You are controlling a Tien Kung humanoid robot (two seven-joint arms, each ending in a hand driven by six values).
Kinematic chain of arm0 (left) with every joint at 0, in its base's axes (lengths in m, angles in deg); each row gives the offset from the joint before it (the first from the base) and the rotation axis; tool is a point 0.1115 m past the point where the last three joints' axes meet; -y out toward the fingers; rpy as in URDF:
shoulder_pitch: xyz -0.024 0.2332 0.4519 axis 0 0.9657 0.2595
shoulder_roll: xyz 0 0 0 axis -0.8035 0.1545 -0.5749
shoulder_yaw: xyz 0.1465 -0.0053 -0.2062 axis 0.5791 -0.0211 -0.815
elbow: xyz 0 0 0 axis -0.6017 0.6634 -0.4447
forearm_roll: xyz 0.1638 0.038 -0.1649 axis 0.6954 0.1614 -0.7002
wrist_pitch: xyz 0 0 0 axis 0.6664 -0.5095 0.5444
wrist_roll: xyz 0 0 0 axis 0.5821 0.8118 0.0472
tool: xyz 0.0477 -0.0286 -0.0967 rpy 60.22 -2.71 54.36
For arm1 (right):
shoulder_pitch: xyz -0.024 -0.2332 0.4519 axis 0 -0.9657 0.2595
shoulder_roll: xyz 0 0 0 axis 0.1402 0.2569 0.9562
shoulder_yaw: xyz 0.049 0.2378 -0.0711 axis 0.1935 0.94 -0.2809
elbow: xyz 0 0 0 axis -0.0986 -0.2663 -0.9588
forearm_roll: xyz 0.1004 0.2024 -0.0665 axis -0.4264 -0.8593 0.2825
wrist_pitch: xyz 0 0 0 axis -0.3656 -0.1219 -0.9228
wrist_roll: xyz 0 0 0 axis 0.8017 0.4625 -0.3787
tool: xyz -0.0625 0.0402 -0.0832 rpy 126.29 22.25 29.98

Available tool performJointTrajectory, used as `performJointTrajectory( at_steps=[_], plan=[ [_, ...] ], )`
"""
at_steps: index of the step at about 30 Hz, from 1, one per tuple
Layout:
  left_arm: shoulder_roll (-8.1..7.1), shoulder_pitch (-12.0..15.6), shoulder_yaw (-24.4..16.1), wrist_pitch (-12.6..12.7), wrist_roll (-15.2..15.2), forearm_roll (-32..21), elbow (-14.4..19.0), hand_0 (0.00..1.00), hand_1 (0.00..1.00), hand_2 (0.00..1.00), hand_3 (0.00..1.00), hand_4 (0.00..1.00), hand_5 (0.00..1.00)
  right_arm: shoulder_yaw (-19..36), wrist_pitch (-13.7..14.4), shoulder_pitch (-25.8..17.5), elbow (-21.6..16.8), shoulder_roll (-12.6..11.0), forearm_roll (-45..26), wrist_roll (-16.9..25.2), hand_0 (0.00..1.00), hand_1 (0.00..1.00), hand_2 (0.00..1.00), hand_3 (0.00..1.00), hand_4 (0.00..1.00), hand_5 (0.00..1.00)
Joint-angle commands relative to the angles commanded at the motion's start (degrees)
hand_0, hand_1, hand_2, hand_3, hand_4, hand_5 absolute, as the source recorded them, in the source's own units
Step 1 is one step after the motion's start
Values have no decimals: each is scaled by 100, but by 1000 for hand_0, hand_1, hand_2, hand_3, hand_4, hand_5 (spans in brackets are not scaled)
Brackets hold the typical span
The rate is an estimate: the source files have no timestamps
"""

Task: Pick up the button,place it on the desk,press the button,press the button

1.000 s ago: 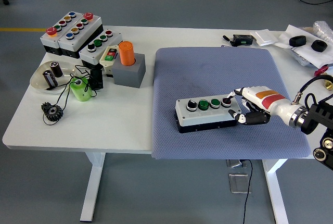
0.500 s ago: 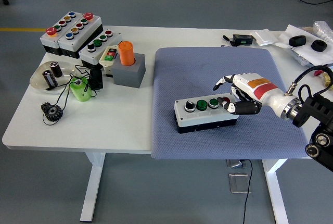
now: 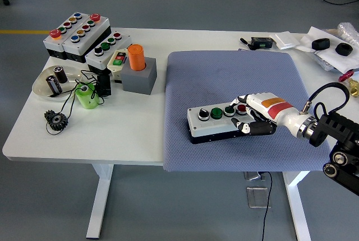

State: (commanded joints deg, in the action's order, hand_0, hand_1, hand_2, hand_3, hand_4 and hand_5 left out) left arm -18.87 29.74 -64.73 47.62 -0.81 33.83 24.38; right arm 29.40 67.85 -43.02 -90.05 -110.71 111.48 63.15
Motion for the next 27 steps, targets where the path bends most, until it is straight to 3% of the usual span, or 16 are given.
performJointTrajectory(
  at_steps=[9, 16, 17, 22, 23, 27],
  plan=[
    [3, 5, 13, -4, 1, -29, 0, 642, 696, 700, 518, 301, 998, 38, -30, -37, -39, -17, 25, -34, 27, 2, 55, 674, 563, 507],
    [4, -8, -6, 0, -1, -37, 0, 642, 695, 701, 518, 300, 998, 1065, 85, -381, -502, -207, -891, 88, 38, 2, 63, 676, 564, 516],
    [3, -8, -6, 0, -4, -43, 0, 643, 695, 701, 519, 301, 998, 1236, 62, -428, -547, -232, -1142, 75, 357, 262, 367, 851, 579, 566],
    [3, -11, -87, 6, 0, 24, 0, 643, 695, 701, 519, 301, 998, 2234, -213, -788, -762, -323, -2334, -21, 357, 262, 367, 851, 579, 566],
    [5, -10, -98, 7, 0, 32, 0, 643, 695, 701, 517, 300, 998, 2436, -222, -885, -783, -329, -2594, 57, 707, 683, 768, 928, 583, 558],
    [12, -2, -151, 11, 9, 78, 0, 643, 695, 701, 517, 300, 998, 3079, -185, -1166, -730, -346, -3499, 301, 707, 683, 768, 928, 583, 558]
  ],
)
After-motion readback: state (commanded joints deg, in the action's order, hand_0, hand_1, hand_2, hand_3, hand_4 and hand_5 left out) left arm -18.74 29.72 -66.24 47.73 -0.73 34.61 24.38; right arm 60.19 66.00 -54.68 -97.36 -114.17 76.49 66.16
